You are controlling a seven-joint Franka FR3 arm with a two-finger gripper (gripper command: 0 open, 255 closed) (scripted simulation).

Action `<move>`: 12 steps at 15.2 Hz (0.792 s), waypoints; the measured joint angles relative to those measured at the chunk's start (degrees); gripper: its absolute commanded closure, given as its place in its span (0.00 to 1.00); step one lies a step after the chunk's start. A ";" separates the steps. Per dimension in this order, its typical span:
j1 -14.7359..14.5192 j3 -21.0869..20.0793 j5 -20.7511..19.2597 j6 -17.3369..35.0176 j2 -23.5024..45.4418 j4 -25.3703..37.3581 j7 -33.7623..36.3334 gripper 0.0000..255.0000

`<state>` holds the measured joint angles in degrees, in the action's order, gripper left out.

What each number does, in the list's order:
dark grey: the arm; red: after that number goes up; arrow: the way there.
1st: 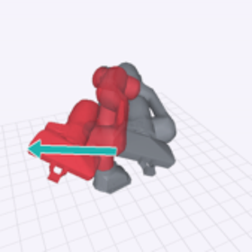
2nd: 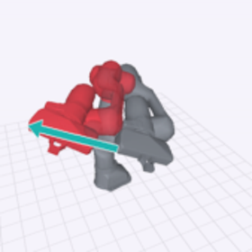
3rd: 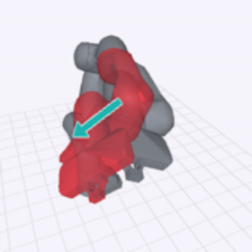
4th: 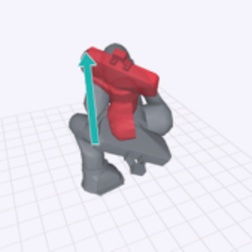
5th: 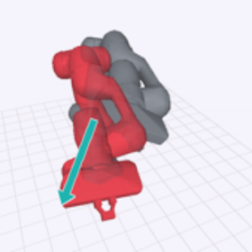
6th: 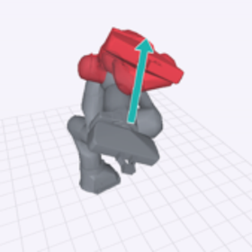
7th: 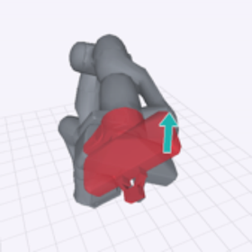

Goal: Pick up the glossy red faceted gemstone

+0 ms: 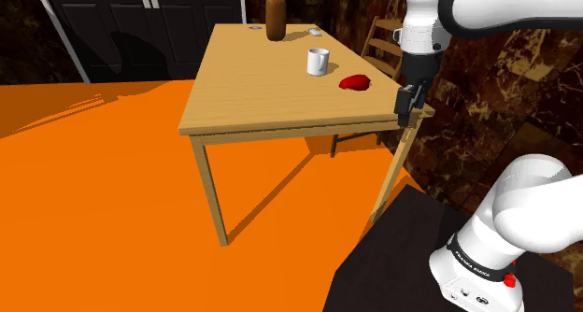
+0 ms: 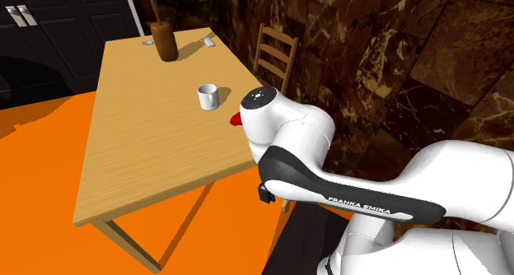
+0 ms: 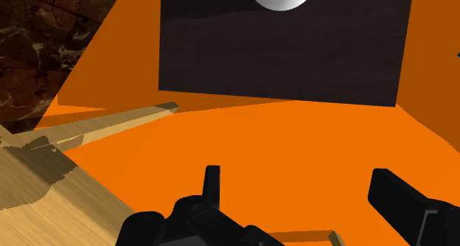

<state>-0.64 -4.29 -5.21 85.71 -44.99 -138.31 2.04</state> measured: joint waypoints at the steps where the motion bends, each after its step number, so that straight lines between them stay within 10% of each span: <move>1: 0.00 0.00 0.00 0.00 0.00 0.00 0.00 0.00; 12: 1.22 14.58 -8.08 7.89 10.51 6.36 -21.84 0.00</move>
<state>0.58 10.29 -13.29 93.60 -34.48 -131.95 -19.80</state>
